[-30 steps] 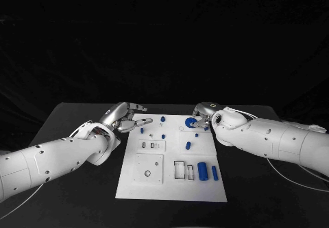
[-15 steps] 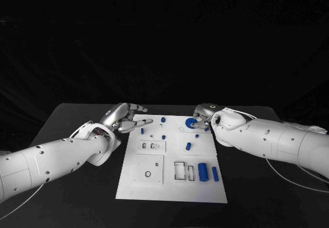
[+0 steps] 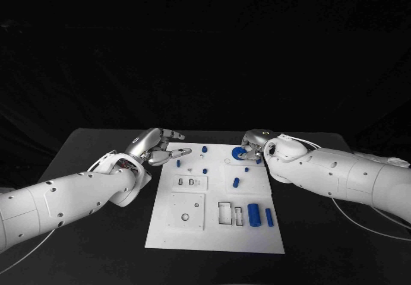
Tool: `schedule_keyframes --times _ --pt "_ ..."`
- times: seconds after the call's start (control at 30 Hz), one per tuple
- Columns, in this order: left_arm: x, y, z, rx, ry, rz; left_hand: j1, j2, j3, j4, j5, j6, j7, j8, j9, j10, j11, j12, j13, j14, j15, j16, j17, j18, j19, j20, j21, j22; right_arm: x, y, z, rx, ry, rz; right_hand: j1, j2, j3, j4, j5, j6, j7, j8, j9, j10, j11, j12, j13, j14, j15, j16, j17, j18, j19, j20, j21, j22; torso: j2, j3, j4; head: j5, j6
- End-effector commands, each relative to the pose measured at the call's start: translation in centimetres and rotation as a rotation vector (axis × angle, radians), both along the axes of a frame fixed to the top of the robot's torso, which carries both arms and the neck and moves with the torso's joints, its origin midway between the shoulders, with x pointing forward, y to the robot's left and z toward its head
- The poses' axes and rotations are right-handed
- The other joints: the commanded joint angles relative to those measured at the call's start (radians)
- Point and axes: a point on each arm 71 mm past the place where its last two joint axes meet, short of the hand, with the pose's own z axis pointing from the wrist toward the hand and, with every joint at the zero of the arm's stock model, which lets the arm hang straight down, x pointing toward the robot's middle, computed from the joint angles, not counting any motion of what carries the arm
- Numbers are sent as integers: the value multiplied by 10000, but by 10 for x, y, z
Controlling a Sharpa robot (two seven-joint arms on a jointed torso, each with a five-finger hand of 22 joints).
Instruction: Assemble the parts on the task board
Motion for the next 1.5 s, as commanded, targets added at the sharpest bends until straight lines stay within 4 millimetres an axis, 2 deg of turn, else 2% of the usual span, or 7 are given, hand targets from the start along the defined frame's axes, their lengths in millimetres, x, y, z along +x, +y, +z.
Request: schedule_keyframes --times 0.03,0.23,0.47,0.6,0.87,1.23,1.5 --pt "-1 -2 1 29 -83 -112 -24 107 56 -9 -33 47 -12 -52 -9 1021 56 26 2628 1041 34 26 2635 -75 1053 85 24 2634 0 0 -3 -196 229 -42 -83 -28 45 -45 47 -69 22 -85 -33 1048 52 67 2633 1042 16 62 2631 -144 1047 65 45 2634 3 4 -1 9 -16" --pt "-1 -2 1 28 -59 -98 1 153 52 -7 -31 80 -19 -53 -9 1021 52 26 2628 1041 31 26 2635 -75 1053 95 24 2634 0 0 -3 -222 295 -76 -147 -68 94 -138 42 -471 -83 -303 -178 1048 -28 67 2633 1042 -27 62 2631 -144 1047 35 45 2634 1 5 0 0 -31" --pt "0 -3 1 30 -61 -99 1 153 52 -7 -31 80 -19 -53 -9 1021 52 26 2628 1041 31 26 2635 -75 1053 95 24 2634 0 1 -3 -242 330 -98 -148 -33 174 -228 123 -675 -178 -290 -263 1048 -116 67 2633 1042 -90 62 2631 -144 1047 -18 45 2634 3 6 -2 7 -11" --pt "0 -3 1 31 -62 -100 1 153 52 -7 -31 80 -19 -53 -9 1021 52 26 2628 1041 31 26 2635 -75 1053 95 24 2634 0 1 -3 -238 304 -88 -51 89 402 -391 352 -373 -391 -187 -254 1048 -313 67 2633 1042 -217 62 2631 -144 1047 -133 45 2634 5 2 -7 3 -8" --pt "0 -3 1 47 -76 -104 10 175 48 -6 -31 92 -21 -55 -9 1021 49 26 2628 1041 30 26 2635 -75 1053 100 24 2634 -1 1 -2 -163 176 2 100 249 885 -742 704 604 -620 61 -189 1048 -539 67 2633 1042 -436 62 2631 -144 1047 -356 45 2634 3 2 -2 -5 -1" --pt "-1 -2 1 68 -98 -96 19 187 46 -7 -29 99 -22 -58 -10 1021 48 26 2628 1041 29 26 2635 -75 1053 103 24 2634 -2 -1 -2 436 236 -112 117 253 1051 -939 795 1092 -628 143 -175 1048 -561 67 2633 1042 -497 62 2631 -144 1047 -425 45 2634 -1 3 0 25 -4" --pt "-1 0 1 84 -112 -58 19 187 46 -7 -29 99 -22 -58 -10 1021 48 26 2628 1041 29 26 2635 -75 1053 103 24 2634 -2 -6 -3 2044 572 -719 64 229 1084 -1037 707 1415 -566 188 -167 1048 -517 67 2633 1042 -498 62 2631 -144 1047 -440 45 2634 -9 7 -6 52 12"
